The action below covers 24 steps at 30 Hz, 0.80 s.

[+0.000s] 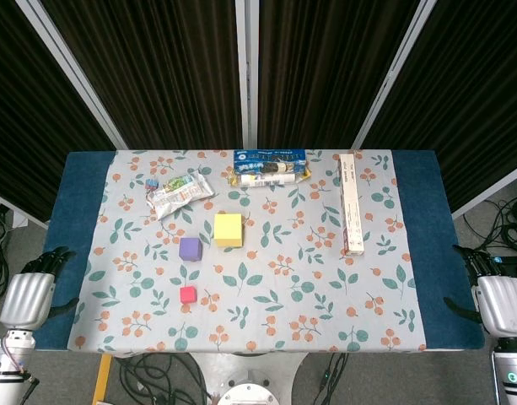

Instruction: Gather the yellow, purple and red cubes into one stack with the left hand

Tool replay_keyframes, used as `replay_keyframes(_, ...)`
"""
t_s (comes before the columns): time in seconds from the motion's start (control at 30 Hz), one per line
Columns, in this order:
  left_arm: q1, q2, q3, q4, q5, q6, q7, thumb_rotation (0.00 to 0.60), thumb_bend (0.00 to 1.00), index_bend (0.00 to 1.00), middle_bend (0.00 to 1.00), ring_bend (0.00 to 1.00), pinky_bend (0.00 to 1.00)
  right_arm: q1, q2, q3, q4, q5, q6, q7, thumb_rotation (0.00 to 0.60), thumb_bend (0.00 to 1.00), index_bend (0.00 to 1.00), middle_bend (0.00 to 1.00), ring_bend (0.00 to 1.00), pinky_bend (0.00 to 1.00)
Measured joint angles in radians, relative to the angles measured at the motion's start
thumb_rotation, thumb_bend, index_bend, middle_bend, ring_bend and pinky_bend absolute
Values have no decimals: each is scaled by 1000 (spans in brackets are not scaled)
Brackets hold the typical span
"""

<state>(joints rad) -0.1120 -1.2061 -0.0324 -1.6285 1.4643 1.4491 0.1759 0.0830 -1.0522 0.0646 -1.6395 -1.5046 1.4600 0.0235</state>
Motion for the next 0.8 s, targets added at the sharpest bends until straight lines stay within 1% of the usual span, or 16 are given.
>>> replay_keyframes(0.43, -20, -1, -17, 3, 2, -14, -31, 600, 138, 258, 283, 224, 321, -8, -5, 4, 5, -5, 28, 3, 600, 31, 136, 186, 173, 282)
replay_keyframes(0.57, -38, -8, -31, 15, 10, -21, -71, 600, 137, 258, 286, 224, 322, -5, -5, 9, 8, -6, 29, 5, 600, 32, 136, 187, 173, 282)
replay_keyframes(0.67, -72, -9, -46, 28, 15, -54, -114, 600, 137, 258, 287, 224, 322, 2, 1, 15, 5, -9, 27, -2, 600, 32, 136, 187, 173, 282)
replay_keyframes(0.8, -139, -5, -76, 44, 17, -129, -181, 600, 138, 259, 287, 224, 323, 8, 9, 19, -2, -13, 27, -10, 600, 32, 136, 187, 173, 282)
